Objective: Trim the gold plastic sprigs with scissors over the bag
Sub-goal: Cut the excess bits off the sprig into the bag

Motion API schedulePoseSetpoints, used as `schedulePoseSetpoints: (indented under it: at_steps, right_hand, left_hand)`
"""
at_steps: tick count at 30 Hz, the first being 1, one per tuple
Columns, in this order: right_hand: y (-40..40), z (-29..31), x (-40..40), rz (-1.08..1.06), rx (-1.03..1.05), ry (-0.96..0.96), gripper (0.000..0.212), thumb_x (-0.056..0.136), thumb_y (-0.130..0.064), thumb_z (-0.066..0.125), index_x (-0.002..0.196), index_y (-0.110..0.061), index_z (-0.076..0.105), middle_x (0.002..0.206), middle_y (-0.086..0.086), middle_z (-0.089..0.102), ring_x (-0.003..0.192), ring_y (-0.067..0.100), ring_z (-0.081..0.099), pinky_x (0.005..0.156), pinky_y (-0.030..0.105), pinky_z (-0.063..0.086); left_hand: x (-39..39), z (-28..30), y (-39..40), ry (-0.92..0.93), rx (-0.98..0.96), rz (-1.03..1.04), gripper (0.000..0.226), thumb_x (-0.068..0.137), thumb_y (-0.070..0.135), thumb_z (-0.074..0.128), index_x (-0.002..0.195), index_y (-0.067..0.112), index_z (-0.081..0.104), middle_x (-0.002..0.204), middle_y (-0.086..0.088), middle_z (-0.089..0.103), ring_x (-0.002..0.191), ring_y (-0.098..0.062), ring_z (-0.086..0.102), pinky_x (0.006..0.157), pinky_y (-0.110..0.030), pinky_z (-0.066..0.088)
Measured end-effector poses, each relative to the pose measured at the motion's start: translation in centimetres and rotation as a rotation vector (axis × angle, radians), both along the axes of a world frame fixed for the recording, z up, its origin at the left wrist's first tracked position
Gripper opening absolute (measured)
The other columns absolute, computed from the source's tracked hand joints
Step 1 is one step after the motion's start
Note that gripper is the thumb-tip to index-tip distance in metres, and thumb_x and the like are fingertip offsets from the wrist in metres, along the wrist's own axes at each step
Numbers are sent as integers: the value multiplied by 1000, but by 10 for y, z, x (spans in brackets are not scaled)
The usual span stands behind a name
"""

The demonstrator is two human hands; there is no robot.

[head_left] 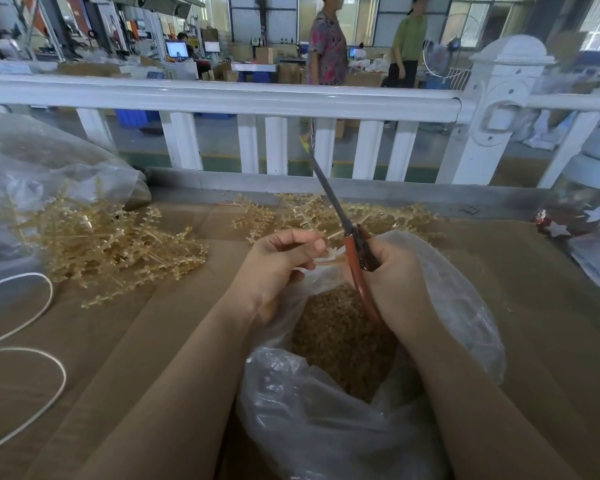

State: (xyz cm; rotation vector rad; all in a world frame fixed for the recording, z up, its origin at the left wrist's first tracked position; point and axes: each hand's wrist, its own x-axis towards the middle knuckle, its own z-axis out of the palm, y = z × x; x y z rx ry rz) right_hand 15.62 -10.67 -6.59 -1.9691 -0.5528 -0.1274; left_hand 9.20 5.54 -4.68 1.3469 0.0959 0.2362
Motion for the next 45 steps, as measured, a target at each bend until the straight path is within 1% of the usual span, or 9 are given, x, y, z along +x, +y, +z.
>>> schedulePoseSetpoints:
  at_steps: [4, 7, 12, 15, 24, 28, 33, 37, 45]
  right_hand:
    - [1, 0, 1, -18, -22, 3, 22, 88, -28, 76, 72, -37, 62, 65, -26, 66, 69, -5, 64, 61, 21, 54]
    - [-1, 1, 1, -59, -59, 29, 9, 90, -36, 72, 83, -33, 68, 69, -30, 66, 68, -6, 64, 56, 21, 51]
    - [-5, 1, -4, -181, -107, -129, 27, 89, -57, 61, 77, -32, 62, 74, -29, 63, 70, -5, 60, 53, 16, 38]
    - [-5, 1, -5, -192, -108, -184, 29, 87, -62, 61, 85, -33, 66, 71, -20, 65, 70, 0, 61, 59, 21, 45]
    - [-5, 3, -9, -148, -465, -364, 48, 77, -84, 54, 93, -39, 47, 76, -26, 51, 65, -9, 43, 55, 10, 32]
    - [-5, 5, -10, -136, -471, -368, 65, 66, -96, 37, 97, -40, 47, 78, -29, 45, 66, -13, 39, 54, 8, 30]
    - [-4, 5, -9, -165, -456, -418, 81, 58, -103, 12, 88, -37, 49, 70, -27, 46, 63, -8, 43, 54, 11, 36]
    - [-4, 5, -10, -179, -417, -433, 89, 55, -103, -4, 80, -35, 48, 65, -27, 40, 59, -7, 40, 56, 16, 38]
    - [-6, 6, -12, -194, -408, -461, 86, 62, -101, 3, 68, -29, 49, 58, -21, 43, 53, -3, 42, 50, 17, 35]
  left_hand:
    - [2, 0, 4, 0, -36, 18, 5, 75, 22, 75, 72, 19, 73, 71, 3, 67, 62, -5, 52, 59, -20, 39]
    - [4, -1, 5, -21, 17, 102, 12, 86, 15, 72, 75, 18, 71, 69, 5, 67, 64, -6, 53, 61, -19, 41]
    - [4, -2, 8, -56, -93, 240, 17, 88, 8, 70, 73, 16, 72, 70, 0, 59, 62, -9, 50, 65, -23, 48]
    - [4, -2, 9, -74, -115, 266, 11, 87, 6, 71, 77, 12, 71, 70, -1, 59, 63, -10, 52, 69, -24, 53]
    - [3, -3, 7, -140, -135, 169, 30, 89, 0, 63, 65, 15, 70, 67, -4, 59, 64, -12, 55, 72, -24, 54]
    - [3, -2, 7, -151, -157, 124, 7, 82, 2, 63, 75, 3, 65, 64, -4, 58, 63, -13, 55, 73, -24, 54]
    - [3, -3, 6, -123, -170, 115, 15, 90, -4, 56, 80, 1, 66, 65, -5, 60, 62, -13, 56, 70, -23, 55]
    - [2, 0, 4, -122, -229, 77, 9, 78, 5, 65, 73, 7, 72, 68, -5, 62, 63, -13, 56, 68, -21, 55]
    - [4, -1, 5, -92, -294, 74, 16, 74, 6, 66, 89, 1, 65, 73, -6, 63, 64, -12, 59, 68, -21, 55]
